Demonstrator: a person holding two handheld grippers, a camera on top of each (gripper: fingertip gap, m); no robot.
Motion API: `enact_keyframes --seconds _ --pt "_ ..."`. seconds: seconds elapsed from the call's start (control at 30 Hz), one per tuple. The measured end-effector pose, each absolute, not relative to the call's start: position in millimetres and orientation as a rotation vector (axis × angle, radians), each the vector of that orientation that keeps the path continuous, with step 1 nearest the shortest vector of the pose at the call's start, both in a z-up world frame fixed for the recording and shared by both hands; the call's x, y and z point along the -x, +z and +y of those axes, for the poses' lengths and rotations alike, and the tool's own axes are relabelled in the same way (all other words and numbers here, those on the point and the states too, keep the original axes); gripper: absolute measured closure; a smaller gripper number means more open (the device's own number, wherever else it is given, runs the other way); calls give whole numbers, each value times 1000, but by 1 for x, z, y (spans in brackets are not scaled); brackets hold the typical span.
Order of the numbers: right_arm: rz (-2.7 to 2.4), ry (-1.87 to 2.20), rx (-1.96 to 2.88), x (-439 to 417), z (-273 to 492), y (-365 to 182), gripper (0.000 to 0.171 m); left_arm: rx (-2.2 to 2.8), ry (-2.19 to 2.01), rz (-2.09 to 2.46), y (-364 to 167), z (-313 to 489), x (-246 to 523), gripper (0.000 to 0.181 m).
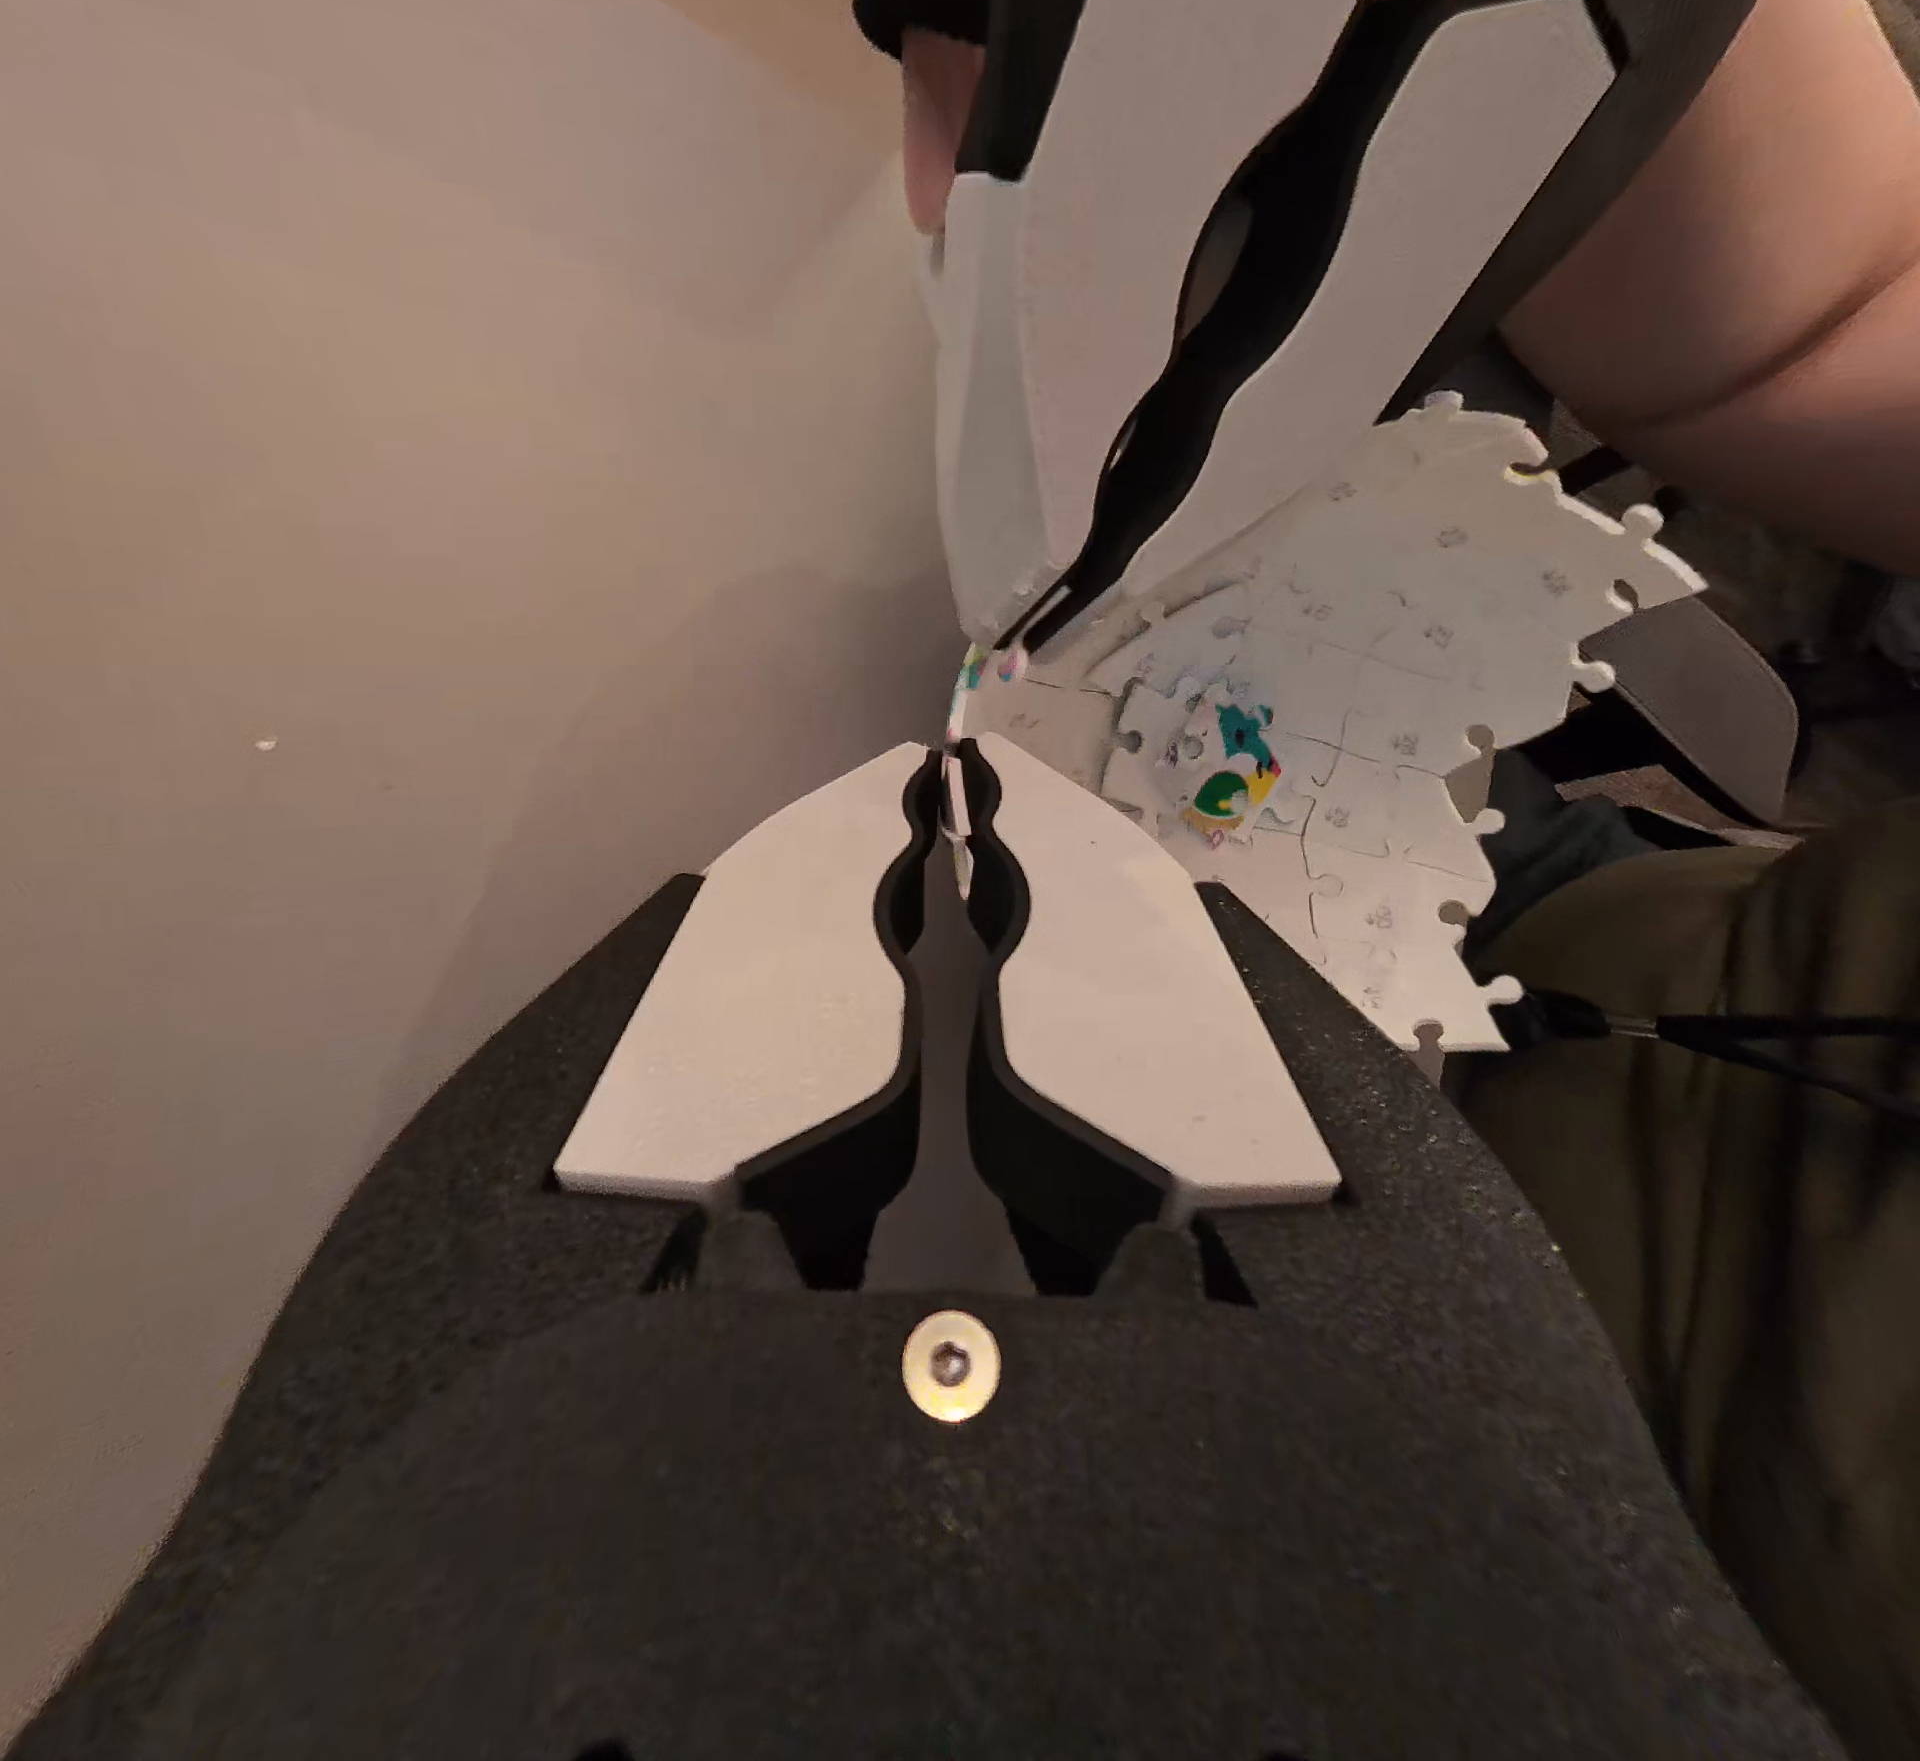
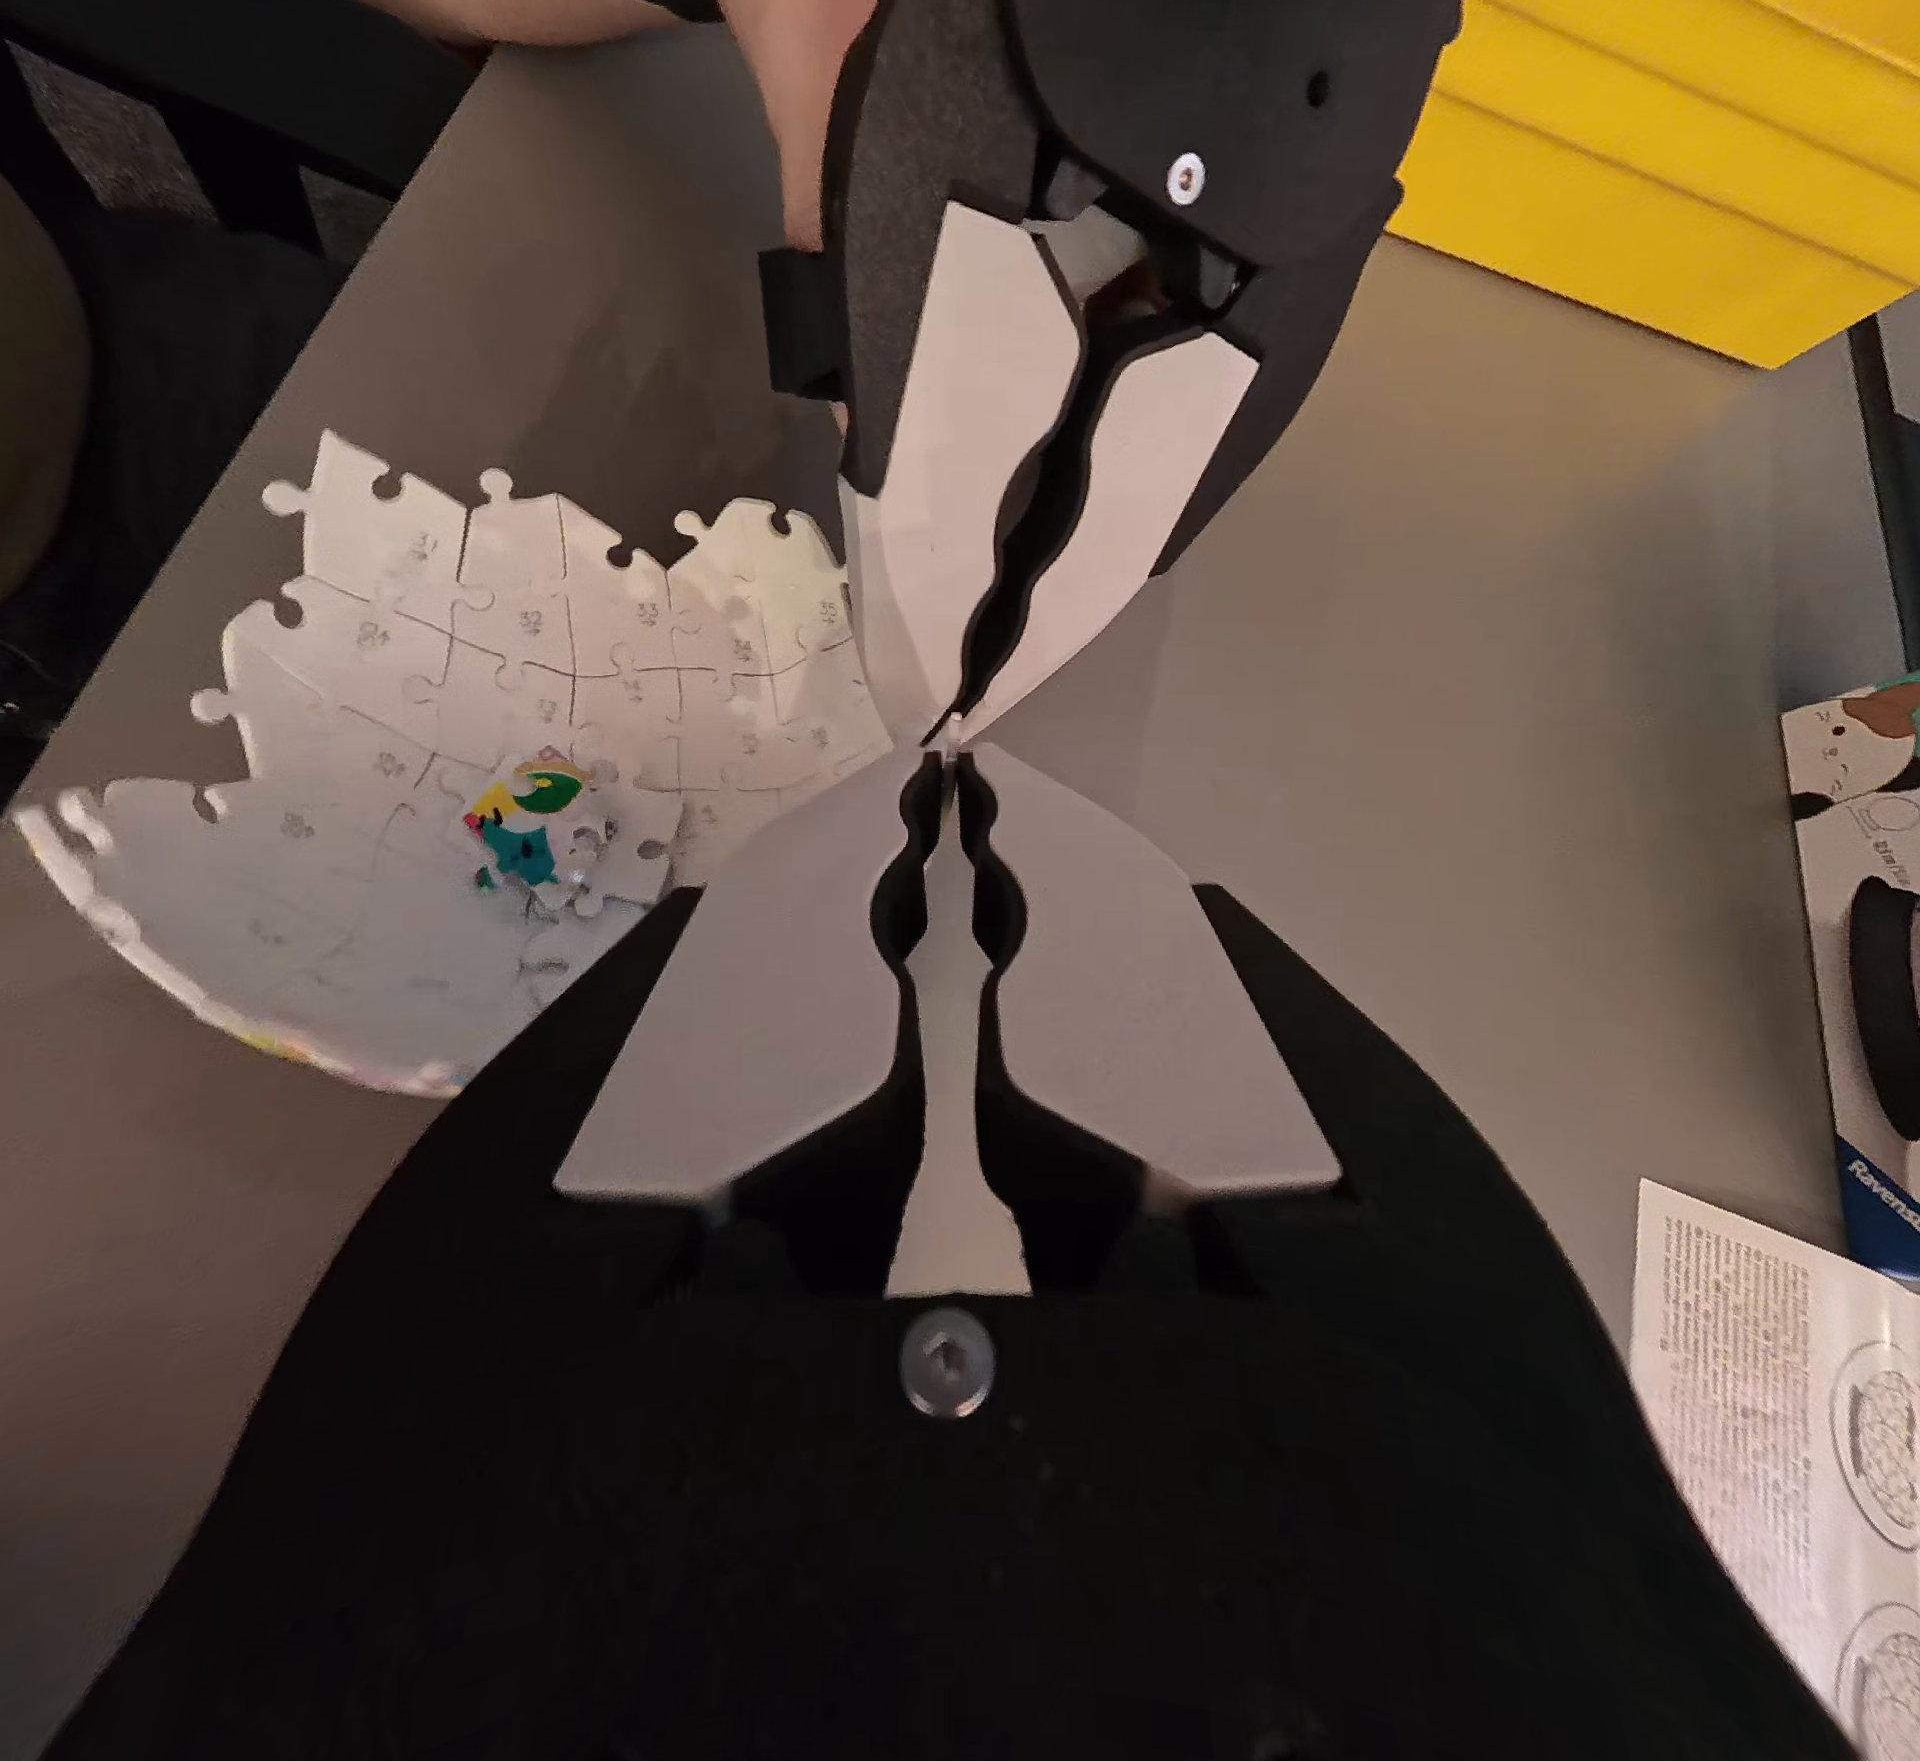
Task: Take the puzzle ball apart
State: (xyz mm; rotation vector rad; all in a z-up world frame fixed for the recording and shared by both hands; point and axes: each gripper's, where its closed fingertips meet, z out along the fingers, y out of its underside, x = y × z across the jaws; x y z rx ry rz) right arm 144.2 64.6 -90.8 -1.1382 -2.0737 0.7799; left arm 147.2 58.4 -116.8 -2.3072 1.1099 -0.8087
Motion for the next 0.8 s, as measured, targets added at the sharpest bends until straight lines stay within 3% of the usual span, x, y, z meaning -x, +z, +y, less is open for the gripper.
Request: enact_keyframes --seconds 0.23,0.33,0.8 --pt "-2032 891 1326 -146 73 -98 158 2290 -768 1108 -118 61 -146 179" --pt "-2074 909 1355 -150 71 -105 168 2286 -777 1099 -118 62 -147 178" --pt "-2091 893 1203 -149 68 -101 168 2328 -797 1069 -122 62 -151 178"
